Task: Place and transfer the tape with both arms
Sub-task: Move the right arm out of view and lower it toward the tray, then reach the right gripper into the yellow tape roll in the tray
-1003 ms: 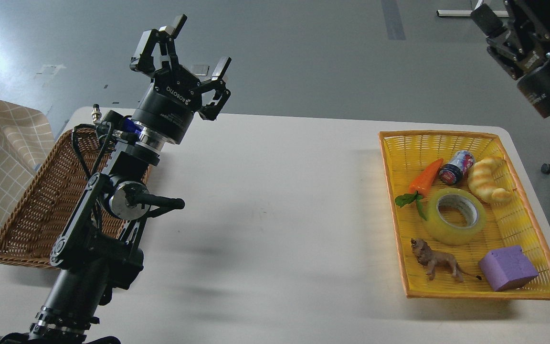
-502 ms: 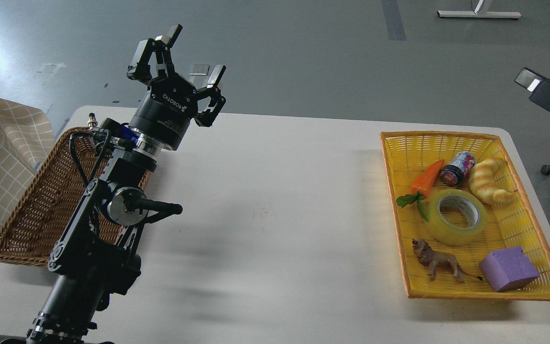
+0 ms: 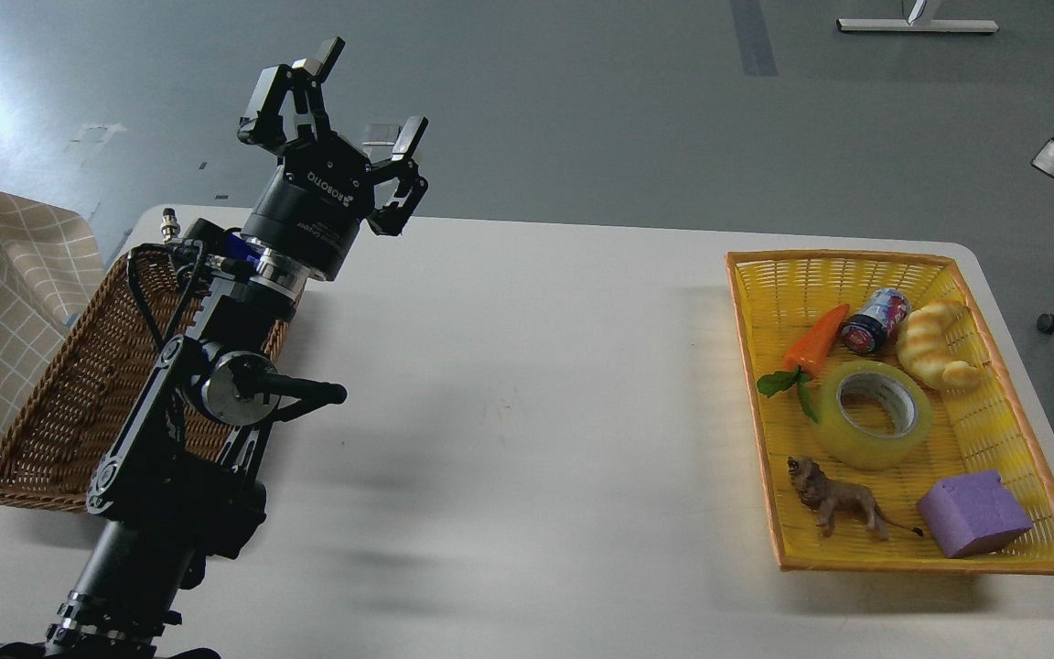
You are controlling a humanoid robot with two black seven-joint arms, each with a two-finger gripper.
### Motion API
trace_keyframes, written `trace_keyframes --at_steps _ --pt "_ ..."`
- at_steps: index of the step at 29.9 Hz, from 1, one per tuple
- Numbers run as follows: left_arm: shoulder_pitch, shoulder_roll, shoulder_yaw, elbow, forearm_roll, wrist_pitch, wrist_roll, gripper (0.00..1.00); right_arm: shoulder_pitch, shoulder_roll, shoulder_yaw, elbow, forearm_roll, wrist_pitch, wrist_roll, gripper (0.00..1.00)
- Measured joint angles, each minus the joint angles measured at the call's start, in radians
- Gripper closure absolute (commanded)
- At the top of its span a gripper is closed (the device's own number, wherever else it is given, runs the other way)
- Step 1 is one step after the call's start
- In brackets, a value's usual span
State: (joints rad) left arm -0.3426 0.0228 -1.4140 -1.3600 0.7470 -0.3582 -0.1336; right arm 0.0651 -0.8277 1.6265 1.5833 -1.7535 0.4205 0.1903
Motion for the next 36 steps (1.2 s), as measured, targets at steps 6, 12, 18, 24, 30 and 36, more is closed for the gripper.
trace_keyframes --at_steps 6,12,18,24,30,36 --pt "0.007 -0.011 -0.005 -0.007 0.0 0.035 -0.001 0.01 -0.013 0.138 -0.009 -0.066 -0.263 -0.004 -0.007 0.01" --pt "0.014 -0.002 -0.005 -0.023 0.0 0.039 -0.001 0.01 -0.094 0.212 -0.01 -0.074 -0.36 -0.004 -0.016 0.01" --pt "0.032 -0.008 -0.008 -0.032 0.0 0.043 0.0 0.01 -0.157 0.251 -0.015 -0.08 -0.366 -0.002 -0.043 0.02" --pt "0.034 -0.002 -0.011 -0.034 0.0 0.054 0.0 0.01 -0.159 0.253 -0.032 -0.087 -0.395 0.009 -0.047 0.02" --pt "0.035 0.013 -0.015 -0.046 0.0 0.058 0.0 0.01 -0.085 0.244 -0.109 -0.148 -0.408 0.013 -0.047 0.02" --pt "0.035 0.026 -0.032 -0.059 -0.001 0.065 -0.004 0.01 0.004 0.24 -0.211 -0.258 -0.422 0.014 -0.046 0.02"
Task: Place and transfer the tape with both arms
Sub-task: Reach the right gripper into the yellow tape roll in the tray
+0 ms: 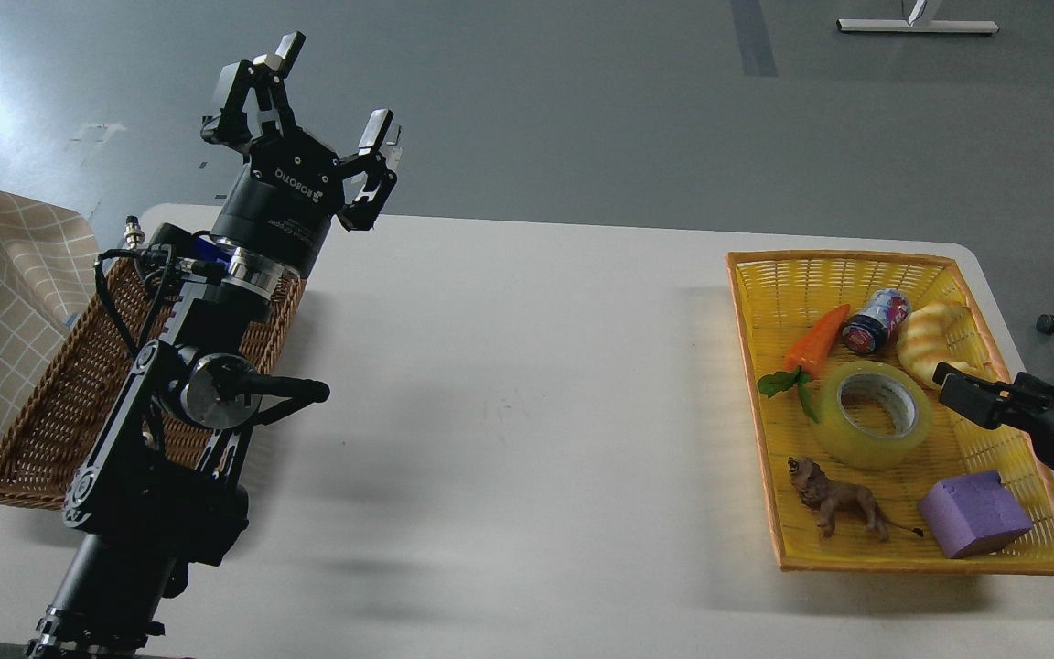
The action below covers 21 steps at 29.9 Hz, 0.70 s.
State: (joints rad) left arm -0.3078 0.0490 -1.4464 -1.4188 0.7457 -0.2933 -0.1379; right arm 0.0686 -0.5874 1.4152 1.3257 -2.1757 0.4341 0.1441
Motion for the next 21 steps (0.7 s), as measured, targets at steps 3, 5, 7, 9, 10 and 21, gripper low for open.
trace_keyframes --at_steps 3,5,7,9,10,21 --pt "0.003 0.003 -0.003 -0.002 0.0 0.001 0.0 0.01 0.016 0.002 -0.025 -0.023 -0.001 0.0 0.0 0.02" --pt "0.007 0.005 -0.003 -0.004 0.0 0.001 0.0 0.01 0.019 0.01 -0.035 -0.036 -0.001 -0.002 0.0 0.02" --pt "0.009 0.008 -0.004 -0.008 0.0 0.001 0.0 0.01 0.02 0.015 -0.051 -0.044 -0.001 -0.007 0.0 0.02" --pt "0.01 0.011 -0.006 -0.009 0.0 0.002 0.0 0.01 0.02 0.017 -0.065 -0.049 -0.001 -0.01 0.0 0.02" --pt "0.01 0.012 -0.006 -0.009 0.0 0.002 0.0 0.01 0.021 0.018 -0.07 -0.05 -0.001 -0.011 0.0 0.02" --pt "0.012 0.023 -0.008 -0.011 -0.001 0.001 -0.001 0.01 0.039 0.03 -0.115 -0.06 -0.001 -0.014 0.0 0.02"
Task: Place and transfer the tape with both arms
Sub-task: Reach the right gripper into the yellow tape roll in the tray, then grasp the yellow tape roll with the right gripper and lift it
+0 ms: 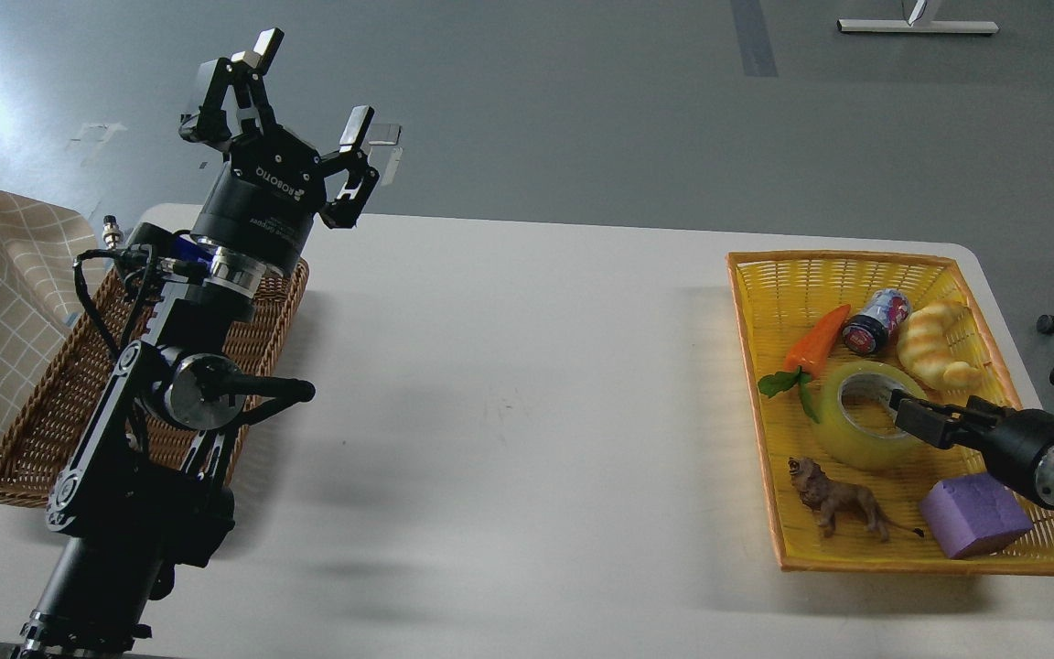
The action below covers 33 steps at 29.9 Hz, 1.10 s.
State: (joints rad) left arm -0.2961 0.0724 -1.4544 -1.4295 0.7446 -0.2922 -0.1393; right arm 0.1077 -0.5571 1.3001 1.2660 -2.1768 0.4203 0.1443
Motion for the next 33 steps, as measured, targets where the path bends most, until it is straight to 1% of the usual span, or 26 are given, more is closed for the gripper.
trace_keyframes --at_steps 16,23,24,25,26,27,29,31,32,33 --pt "0.0 0.012 -0.024 0.001 -0.005 -0.002 0.0 0.01 0.021 -0.002 -0.04 0.001 -0.005 0.002 -0.003 0.03" --pt "0.0 0.015 -0.026 0.004 -0.007 0.0 0.0 0.01 0.021 0.0 -0.052 0.001 -0.005 0.005 -0.023 0.08" --pt "0.0 0.015 -0.026 0.004 -0.007 0.0 0.0 0.01 0.022 0.001 -0.058 0.0 -0.005 0.005 -0.024 0.18" --pt "0.0 0.015 -0.026 0.004 -0.007 0.0 0.0 0.01 0.024 0.001 -0.066 -0.001 -0.005 0.005 -0.025 0.33" --pt "0.0 0.015 -0.026 0.004 -0.007 0.0 0.0 0.01 0.028 0.002 -0.072 -0.004 -0.005 0.005 -0.026 0.39" --pt "0.0 0.015 -0.026 0.004 -0.007 0.0 0.0 0.01 0.033 0.002 -0.076 -0.007 -0.005 0.005 -0.028 0.51" --pt "0.001 0.016 -0.026 0.004 -0.007 0.0 0.0 0.01 0.041 0.002 -0.082 -0.013 -0.005 0.006 -0.037 0.59" --pt "0.002 0.016 -0.027 0.004 -0.007 0.0 0.0 0.01 0.043 0.002 -0.084 -0.017 -0.005 0.008 -0.047 0.73" --pt "0.003 0.016 -0.027 0.004 -0.007 0.0 0.0 0.01 0.046 0.002 -0.085 -0.019 -0.005 0.01 -0.05 0.75" --pt "0.003 0.016 -0.027 0.004 -0.007 0.0 0.0 0.01 0.049 0.002 -0.086 -0.021 -0.005 0.011 -0.052 0.82"
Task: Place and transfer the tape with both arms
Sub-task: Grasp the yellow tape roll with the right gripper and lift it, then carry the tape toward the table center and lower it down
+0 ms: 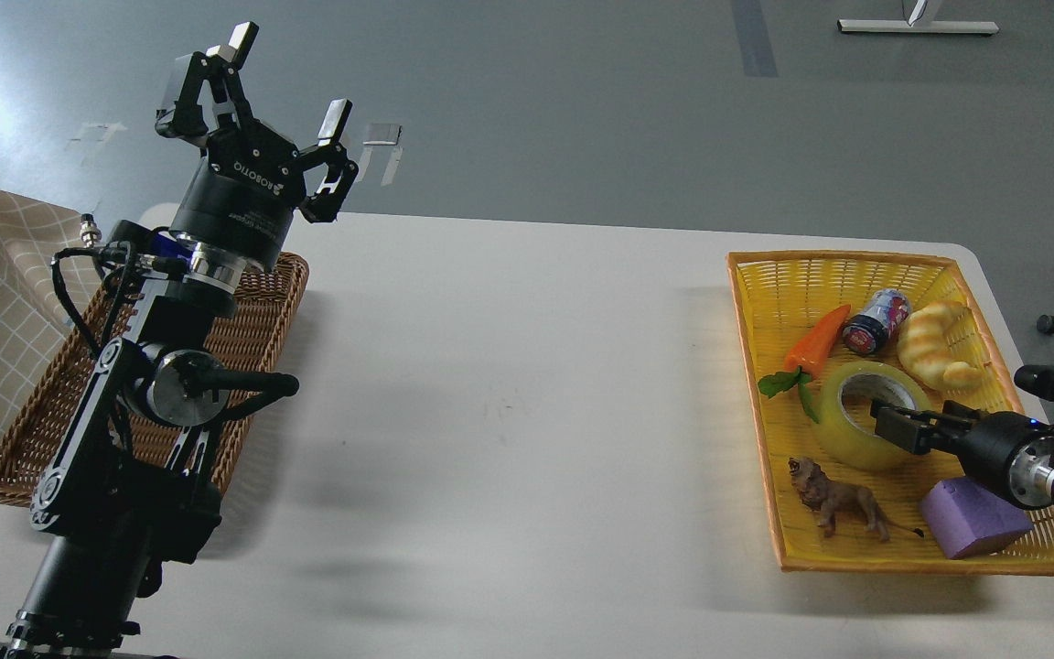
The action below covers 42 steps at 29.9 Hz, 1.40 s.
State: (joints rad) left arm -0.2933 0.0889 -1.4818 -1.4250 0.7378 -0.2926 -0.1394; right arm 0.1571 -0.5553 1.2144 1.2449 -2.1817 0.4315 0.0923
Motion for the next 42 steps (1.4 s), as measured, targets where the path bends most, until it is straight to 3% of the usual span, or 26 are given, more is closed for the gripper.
trace_keyframes --at_steps 6,15,22,26,30,35,42 --pt "0.0 0.0 -0.003 0.0 0.0 0.0 0.0 0.01 0.011 -0.002 -0.016 -0.004 0.0 0.003 -0.002 1.0" --pt "0.003 0.0 -0.012 0.002 0.0 0.0 0.0 0.01 0.016 0.003 -0.01 0.002 0.001 0.057 0.0 1.0" --pt "0.01 -0.004 -0.013 0.007 0.0 -0.002 0.0 0.01 0.081 -0.044 -0.007 0.006 0.137 0.058 0.015 1.0" --pt "0.014 -0.015 -0.012 0.008 0.0 -0.002 0.0 0.01 0.167 -0.128 -0.006 0.007 0.161 0.057 0.047 1.0" --pt "0.017 -0.017 -0.011 0.008 0.0 -0.002 -0.001 0.01 0.283 -0.14 -0.014 0.006 0.163 0.057 0.078 1.0" --pt "0.018 -0.02 -0.008 0.008 0.0 -0.001 -0.001 0.01 0.409 -0.065 -0.064 -0.006 0.16 0.057 0.083 1.0" --pt "0.025 -0.021 0.0 0.008 0.005 0.001 -0.001 0.01 0.648 0.129 -0.295 -0.106 0.149 0.057 0.082 1.0"
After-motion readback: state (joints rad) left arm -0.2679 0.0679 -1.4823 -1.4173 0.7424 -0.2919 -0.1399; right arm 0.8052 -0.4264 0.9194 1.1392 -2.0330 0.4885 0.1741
